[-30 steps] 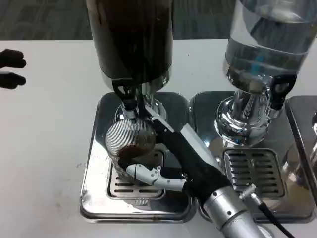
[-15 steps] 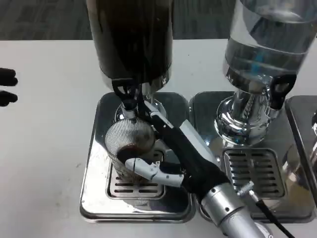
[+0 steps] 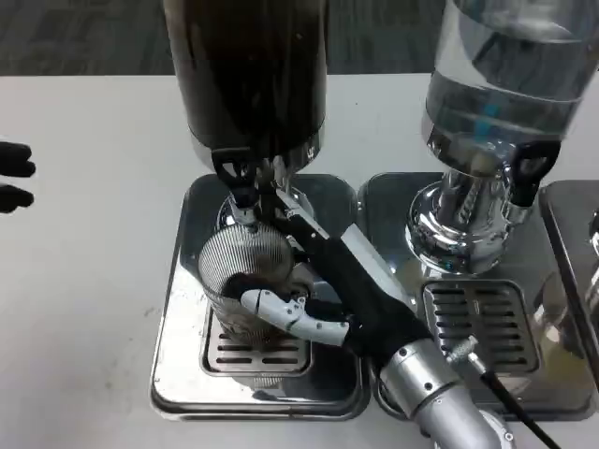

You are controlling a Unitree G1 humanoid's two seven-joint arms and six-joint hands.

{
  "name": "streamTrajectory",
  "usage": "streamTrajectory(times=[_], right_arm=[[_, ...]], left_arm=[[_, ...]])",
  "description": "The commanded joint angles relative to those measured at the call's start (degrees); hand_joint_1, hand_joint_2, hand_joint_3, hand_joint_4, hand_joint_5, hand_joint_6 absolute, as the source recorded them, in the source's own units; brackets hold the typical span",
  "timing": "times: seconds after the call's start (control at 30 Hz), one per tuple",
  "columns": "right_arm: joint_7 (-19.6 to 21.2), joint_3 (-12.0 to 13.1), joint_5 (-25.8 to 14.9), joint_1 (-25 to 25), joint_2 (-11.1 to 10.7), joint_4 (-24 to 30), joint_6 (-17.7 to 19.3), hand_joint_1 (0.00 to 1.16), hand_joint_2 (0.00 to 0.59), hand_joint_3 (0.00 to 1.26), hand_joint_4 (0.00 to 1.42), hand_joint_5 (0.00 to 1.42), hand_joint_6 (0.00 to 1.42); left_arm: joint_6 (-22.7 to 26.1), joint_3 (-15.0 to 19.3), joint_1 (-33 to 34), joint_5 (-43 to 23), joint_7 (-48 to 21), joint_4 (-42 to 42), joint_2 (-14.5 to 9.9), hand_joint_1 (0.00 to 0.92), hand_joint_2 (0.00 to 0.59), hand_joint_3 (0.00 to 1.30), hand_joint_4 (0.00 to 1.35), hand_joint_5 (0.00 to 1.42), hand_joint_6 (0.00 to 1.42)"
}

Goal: Grasp the cup under the faucet to collect the drink, then remove the cup.

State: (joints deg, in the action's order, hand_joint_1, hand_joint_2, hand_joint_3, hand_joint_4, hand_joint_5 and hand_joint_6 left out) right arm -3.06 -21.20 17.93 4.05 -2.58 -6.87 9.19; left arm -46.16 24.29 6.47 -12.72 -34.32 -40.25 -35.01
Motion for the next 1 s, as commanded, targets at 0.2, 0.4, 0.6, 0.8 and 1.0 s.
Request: streamTrajectory(times=[0.2, 0.4, 0.6, 0.8, 1.0], right_arm=[[-0.87, 1.22, -3.25, 1.85, 0.8, -4.45, 2.98, 0.57, 0.249, 0.05, 0.0, 0.09, 0.22], [-0.97, 1.37, -3.61, 2.79, 1.02, -5.92, 3.4, 0.57, 0.249, 0.05, 0.01, 0.1, 0.22], [-1.22, 1.48, -4.24, 3.51, 1.26, -7.2, 3.89, 0.57, 0.249, 0.05, 0.01, 0.1, 0.22], [-2.53, 1.66, -4.92, 4.22, 1.07, -8.54, 4.16, 0.58, 0.239, 0.0, 0.0, 0.1, 0.21], [-3.73, 1.88, -5.49, 5.1, 1.19, -9.97, 4.56, 0.61, 0.21, 0.0, 0.0, 0.09, 0.19]], left_arm=[[-0.63, -1.05, -0.73, -0.09, -0.35, -0.49, -1.14, 0.0, 0.084, 0.38, 0.35, 0.46, 0.45], [-0.54, -1.22, -0.72, -0.15, -0.43, -0.46, -1.3, 0.0, 0.085, 0.38, 0.35, 0.46, 0.45], [-0.5, -1.17, -0.86, -0.2, -0.37, -0.34, -1.43, 0.0, 0.086, 0.39, 0.35, 0.46, 0.45], [-0.42, -1.23, -0.87, -0.18, -0.36, -0.42, -1.55, 0.0, 0.088, 0.4, 0.35, 0.46, 0.45], [-0.2, -1.38, -0.77, -0.33, -0.75, -0.46, -1.78, 0.0, 0.091, 0.41, 0.36, 0.46, 0.45]])
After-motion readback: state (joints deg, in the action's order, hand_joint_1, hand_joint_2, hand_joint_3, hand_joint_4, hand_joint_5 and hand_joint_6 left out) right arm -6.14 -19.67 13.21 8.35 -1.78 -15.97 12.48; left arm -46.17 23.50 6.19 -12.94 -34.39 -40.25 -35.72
